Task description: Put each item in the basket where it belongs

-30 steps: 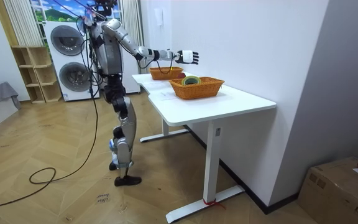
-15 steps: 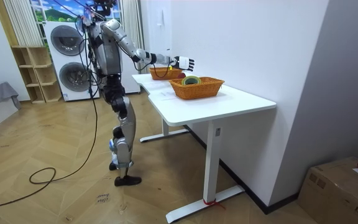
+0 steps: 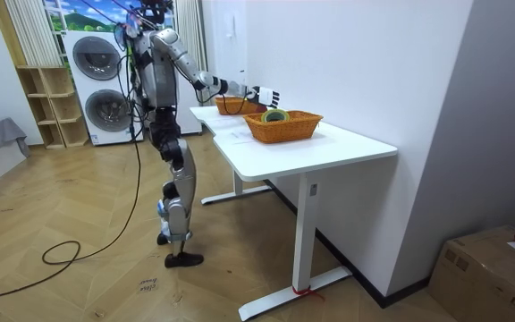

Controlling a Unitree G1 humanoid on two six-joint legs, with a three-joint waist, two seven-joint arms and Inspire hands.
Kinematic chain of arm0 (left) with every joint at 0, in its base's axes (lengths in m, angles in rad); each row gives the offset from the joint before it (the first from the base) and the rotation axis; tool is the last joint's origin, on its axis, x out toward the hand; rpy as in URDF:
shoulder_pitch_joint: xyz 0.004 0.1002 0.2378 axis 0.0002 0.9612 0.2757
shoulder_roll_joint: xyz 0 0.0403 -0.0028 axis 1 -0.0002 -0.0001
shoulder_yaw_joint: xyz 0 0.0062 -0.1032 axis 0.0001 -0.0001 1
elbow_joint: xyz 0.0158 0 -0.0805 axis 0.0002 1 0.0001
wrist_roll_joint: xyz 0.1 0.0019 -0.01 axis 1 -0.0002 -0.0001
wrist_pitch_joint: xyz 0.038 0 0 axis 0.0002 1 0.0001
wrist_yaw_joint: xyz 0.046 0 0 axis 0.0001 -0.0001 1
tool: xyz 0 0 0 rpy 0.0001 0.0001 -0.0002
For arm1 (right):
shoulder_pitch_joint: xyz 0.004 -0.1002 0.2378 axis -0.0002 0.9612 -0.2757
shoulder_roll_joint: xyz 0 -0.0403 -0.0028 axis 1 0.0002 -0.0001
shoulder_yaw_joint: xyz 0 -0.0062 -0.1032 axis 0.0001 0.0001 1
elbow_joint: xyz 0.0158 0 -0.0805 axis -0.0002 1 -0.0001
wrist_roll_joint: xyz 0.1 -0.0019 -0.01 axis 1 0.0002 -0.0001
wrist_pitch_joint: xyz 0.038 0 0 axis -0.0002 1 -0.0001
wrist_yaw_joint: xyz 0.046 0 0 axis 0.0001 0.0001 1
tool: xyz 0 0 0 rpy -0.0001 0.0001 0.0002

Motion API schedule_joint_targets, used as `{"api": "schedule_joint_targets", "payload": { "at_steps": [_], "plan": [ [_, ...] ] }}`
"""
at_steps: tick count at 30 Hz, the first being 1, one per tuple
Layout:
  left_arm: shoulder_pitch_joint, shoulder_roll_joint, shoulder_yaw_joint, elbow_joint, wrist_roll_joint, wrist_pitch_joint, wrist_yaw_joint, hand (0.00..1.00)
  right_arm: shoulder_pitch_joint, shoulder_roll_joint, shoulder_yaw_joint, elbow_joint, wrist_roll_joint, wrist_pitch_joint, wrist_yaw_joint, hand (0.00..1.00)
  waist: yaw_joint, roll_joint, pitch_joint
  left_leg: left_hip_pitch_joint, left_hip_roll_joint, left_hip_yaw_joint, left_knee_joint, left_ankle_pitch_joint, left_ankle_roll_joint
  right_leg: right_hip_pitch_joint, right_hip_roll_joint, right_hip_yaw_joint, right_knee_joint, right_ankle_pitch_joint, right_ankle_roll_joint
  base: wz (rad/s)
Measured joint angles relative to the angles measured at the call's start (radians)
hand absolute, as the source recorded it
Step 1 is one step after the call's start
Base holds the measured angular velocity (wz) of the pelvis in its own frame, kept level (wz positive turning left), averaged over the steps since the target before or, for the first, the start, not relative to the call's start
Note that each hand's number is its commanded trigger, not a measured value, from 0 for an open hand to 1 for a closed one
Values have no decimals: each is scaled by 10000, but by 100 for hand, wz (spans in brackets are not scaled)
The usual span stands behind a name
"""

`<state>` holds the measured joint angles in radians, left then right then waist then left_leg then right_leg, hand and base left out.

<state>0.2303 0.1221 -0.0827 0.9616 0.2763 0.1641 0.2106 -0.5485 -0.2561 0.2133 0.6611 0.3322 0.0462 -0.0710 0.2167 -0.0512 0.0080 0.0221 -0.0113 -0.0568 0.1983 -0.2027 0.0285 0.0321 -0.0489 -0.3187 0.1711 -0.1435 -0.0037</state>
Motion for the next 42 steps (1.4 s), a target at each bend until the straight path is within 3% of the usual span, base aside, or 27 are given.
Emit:
{"api": "schedule_joint_targets", "payload": {
  "at_steps": [12, 18, 31, 42],
  "plan": [
    [-63, 82, -213, 0, -99, -7, -49, 0, -17, -1, 40, 422, 200, -26, -97, 0, 106, 1, 69, -315, 4, -20, 88, 11, 16, -177, -37, -264, 43, 1, 4, 4],
    [-245, 68, -210, 18, -104, -51, -70, 0, -106, -78, 2, 486, 211, -46, -159, 0, 113, 44, 100, -733, -9, -6, 164, 55, 29, -622, -67, -197, 174, 17, -18, 0],
    [-444, 82, -226, 50, -117, -374, -30, 0, -628, -100, -5, 1482, 153, -679, -117, 0, 96, 98, 165, -1033, -12, 11, 232, 64, 34, -916, -144, -228, 169, 25, -7, 0],
    [-702, 62, -416, 315, -120, -421, -20, 0, -686, -101, -3, 1576, 82, -889, -99, 0, 136, 65, 178, -1196, -14, 5, 267, 80, 34, -1079, -105, -234, 204, 35, -21, 0]
  ]
}}
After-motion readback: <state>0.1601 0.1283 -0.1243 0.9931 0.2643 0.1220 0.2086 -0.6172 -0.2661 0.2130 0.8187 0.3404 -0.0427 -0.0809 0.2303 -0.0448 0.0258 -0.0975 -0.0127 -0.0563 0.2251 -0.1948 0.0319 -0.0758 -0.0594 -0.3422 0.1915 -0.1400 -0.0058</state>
